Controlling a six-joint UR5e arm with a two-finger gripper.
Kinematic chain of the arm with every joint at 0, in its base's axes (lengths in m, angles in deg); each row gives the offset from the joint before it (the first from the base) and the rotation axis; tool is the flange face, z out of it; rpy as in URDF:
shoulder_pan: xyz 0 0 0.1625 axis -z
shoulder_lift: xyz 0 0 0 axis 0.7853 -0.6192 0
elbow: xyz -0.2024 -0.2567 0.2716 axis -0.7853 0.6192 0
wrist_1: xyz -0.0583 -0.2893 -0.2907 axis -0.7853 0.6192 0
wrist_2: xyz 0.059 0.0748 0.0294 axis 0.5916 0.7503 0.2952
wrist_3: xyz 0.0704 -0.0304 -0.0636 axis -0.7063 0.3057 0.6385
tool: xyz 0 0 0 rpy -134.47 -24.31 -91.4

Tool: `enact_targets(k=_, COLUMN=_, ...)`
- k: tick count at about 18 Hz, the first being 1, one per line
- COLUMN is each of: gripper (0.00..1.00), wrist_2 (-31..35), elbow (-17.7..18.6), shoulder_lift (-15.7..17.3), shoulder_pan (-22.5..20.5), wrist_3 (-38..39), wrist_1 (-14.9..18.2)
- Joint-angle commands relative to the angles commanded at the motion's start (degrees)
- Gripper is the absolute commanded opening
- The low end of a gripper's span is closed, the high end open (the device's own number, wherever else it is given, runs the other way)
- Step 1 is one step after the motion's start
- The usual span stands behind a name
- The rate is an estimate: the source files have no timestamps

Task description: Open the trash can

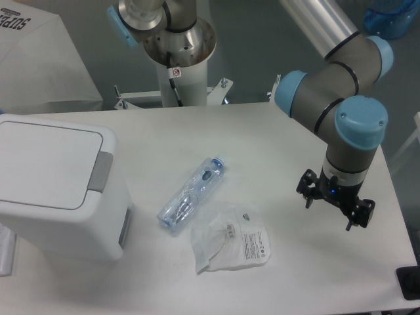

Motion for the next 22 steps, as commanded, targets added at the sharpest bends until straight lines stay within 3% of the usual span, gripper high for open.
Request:
enact_targets(k=10, gripper=1.0, wrist_2=-1.0, elbow=0.4, shoulder_lift=0.1, shoulder_pan=-0.1, wrist_3=0.3, wrist_1=-0.2)
enact_targets(k=14, gripper=1.0, wrist_2=-4.2, elbow=1.3, shoulder_lift=0.9, shoulder_pan=-0.4, wrist_3=1.0, wrist_1=0.2)
enact_targets(k=18, gripper=1.0, wrist_2=-11.9, elbow=1.5, shoulder_lift=2.0, shoulder_pan=-0.7, wrist_3=11.3, wrist_1=0.2)
enact_targets(k=22, gripper=1.0, wrist_2=-15.1, elbow=1.8, shoulder_lift=3.1, shoulder_pan=-0.3, wrist_3=15.5, wrist_1=0.3)
